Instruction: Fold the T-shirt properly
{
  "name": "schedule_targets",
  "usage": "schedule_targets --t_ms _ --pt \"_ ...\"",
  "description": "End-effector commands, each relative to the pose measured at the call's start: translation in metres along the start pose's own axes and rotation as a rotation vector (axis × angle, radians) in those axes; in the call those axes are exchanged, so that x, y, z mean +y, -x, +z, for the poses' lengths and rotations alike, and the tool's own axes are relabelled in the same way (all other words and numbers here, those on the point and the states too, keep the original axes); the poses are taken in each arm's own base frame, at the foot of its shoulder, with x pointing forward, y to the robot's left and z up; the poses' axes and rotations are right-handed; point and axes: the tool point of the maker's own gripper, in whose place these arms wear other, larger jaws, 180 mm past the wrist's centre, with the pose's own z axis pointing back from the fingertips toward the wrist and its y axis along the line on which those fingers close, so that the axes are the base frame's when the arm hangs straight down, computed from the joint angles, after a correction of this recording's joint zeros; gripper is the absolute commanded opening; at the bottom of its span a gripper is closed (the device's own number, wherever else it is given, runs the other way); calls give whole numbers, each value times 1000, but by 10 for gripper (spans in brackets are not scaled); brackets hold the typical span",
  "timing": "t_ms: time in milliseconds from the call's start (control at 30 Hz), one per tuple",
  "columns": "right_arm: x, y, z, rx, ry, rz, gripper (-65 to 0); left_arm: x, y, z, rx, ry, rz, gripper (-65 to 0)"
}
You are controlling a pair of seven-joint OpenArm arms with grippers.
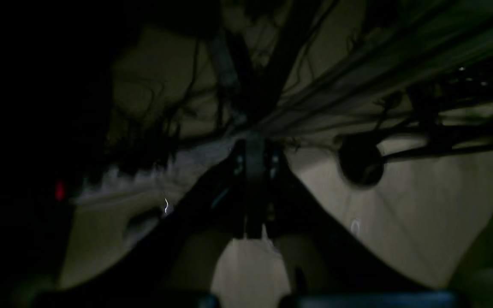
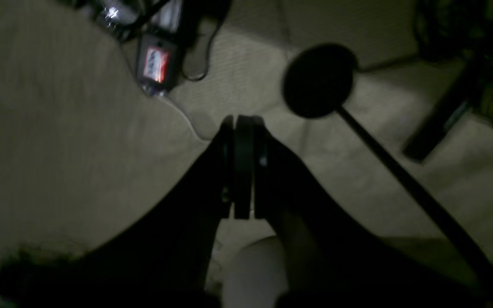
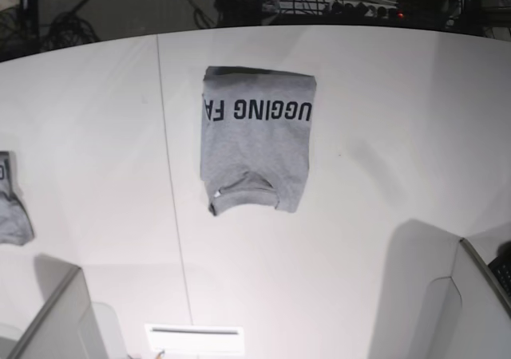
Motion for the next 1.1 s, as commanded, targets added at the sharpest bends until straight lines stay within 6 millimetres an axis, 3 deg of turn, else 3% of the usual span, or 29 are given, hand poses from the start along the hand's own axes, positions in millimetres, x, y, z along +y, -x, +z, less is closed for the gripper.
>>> schedule_targets --t_ms 0,100,167,233,267,300,400,533,600,800,933,1067 --pt "-1 12 -3 29 -2 33 -650 -6 18 0 65 5 27 -650" --pt "-23 20 -27 94 22 102 -650 -12 49 -18 194 -13 102 -650" --pt "-45 23 -39 135 59 119 -650 -20 59 -32 240 -7 143 -650" --pt "-63 14 -53 157 94 123 -650 -29 67 -44 286 -6 187 -650" --pt "-76 13 -57 176 115 127 -650 -34 66 -54 296 -7 211 -650" --pt "-87 7 -63 186 135 128 -650 -38 51 -74 258 7 211 -650" --pt "-98 -13 -76 202 150 118 -650 -53 23 -110 199 40 220 -650" --pt "-80 -38 -90 202 43 48 -650 -78 47 -114 357 85 235 -650" --pt "-64 -44 -92 194 -34 -42 -650 -78 48 -118 392 99 211 -650" --pt "-55 -51 -92 174 -92 -150 -650 -52 52 -120 414 -21 85 -650" --pt "-56 -52 -92 172 -90 -156 -650 -39 32 -127 313 -57 72 -650" --pt "-61 -64 -95 155 -82 -157 -650 -38 27 -129 299 -58 71 -650"
